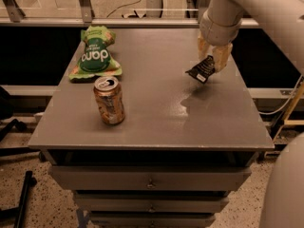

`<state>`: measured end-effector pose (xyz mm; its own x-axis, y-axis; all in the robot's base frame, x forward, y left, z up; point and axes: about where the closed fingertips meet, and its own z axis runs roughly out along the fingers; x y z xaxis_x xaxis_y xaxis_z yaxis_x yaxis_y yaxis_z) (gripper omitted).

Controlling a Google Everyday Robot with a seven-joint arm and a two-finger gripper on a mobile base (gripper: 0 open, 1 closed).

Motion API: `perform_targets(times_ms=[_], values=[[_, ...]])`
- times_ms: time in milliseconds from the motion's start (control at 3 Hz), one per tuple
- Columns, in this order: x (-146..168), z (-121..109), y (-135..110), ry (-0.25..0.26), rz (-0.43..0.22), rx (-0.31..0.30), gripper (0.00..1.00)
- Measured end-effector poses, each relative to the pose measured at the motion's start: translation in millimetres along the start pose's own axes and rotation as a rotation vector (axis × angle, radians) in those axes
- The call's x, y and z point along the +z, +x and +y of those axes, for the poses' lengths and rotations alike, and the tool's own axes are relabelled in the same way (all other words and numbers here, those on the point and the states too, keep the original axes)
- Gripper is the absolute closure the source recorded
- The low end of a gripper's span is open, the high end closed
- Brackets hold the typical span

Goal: Pick rxbar chocolate

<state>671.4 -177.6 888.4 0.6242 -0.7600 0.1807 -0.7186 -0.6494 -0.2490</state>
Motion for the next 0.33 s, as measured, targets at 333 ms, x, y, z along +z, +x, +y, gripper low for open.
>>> perform_targets(times_ms=[333], values=[[-40.2,-1.5,6.4,0.094,-0.062,0.03,1.0]])
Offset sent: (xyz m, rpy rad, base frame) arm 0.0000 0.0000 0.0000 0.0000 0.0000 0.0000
